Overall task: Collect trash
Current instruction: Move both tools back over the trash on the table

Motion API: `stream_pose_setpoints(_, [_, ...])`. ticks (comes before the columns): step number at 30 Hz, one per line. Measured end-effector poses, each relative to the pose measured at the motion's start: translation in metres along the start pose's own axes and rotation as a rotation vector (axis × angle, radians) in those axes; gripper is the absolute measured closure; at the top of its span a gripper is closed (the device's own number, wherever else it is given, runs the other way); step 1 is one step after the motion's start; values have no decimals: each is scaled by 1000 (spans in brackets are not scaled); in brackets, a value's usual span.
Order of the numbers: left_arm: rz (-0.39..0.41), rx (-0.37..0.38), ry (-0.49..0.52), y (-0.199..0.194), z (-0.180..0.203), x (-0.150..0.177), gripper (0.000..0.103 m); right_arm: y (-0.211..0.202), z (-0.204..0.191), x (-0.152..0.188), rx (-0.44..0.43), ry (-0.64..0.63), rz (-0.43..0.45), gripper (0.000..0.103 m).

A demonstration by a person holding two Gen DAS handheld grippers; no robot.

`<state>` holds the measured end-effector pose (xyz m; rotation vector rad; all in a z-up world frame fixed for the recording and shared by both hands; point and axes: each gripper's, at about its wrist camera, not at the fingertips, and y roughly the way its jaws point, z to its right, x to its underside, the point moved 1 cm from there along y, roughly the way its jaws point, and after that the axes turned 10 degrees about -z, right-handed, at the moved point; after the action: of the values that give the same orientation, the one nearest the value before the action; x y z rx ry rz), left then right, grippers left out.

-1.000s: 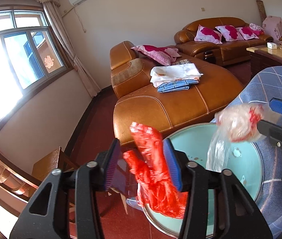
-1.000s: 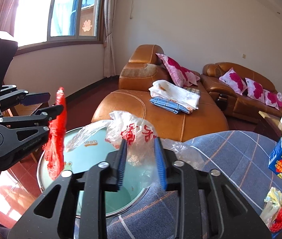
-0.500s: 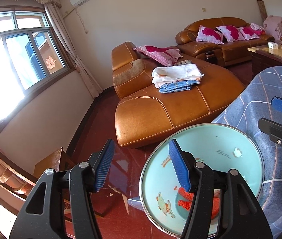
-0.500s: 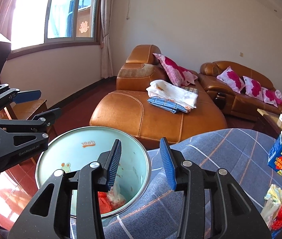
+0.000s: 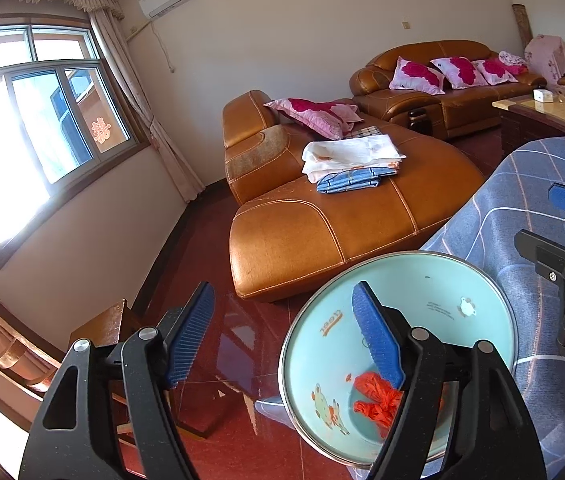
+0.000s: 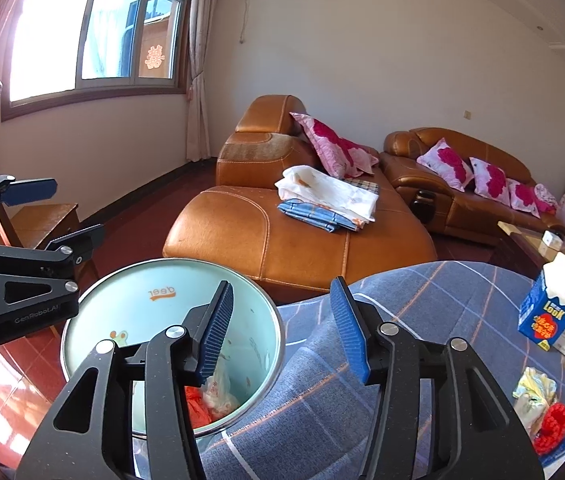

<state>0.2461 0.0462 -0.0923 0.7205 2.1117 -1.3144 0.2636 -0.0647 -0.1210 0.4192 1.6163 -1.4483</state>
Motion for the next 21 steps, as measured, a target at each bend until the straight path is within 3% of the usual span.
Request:
stream_pose_setpoints(4, [18,60,10,-20,10,4,32,-43,24,6,80,85,30,46])
stream_pose_setpoints(7, [42,128,29,-42,27,9,31,-87,51,23,186,154,59,43])
stream_pose_setpoints(13, [56,298,141,-81,92,29,29,-154,96,97,360,305,27,40])
stream_pose_setpoints(17, [58,374,213,-101,136,41,29,-172,112,144,425,360,-33,40])
stream_pose_setpoints(21, [46,447,247,-116,167,51,27,-181,123,168,425,414,-50,40])
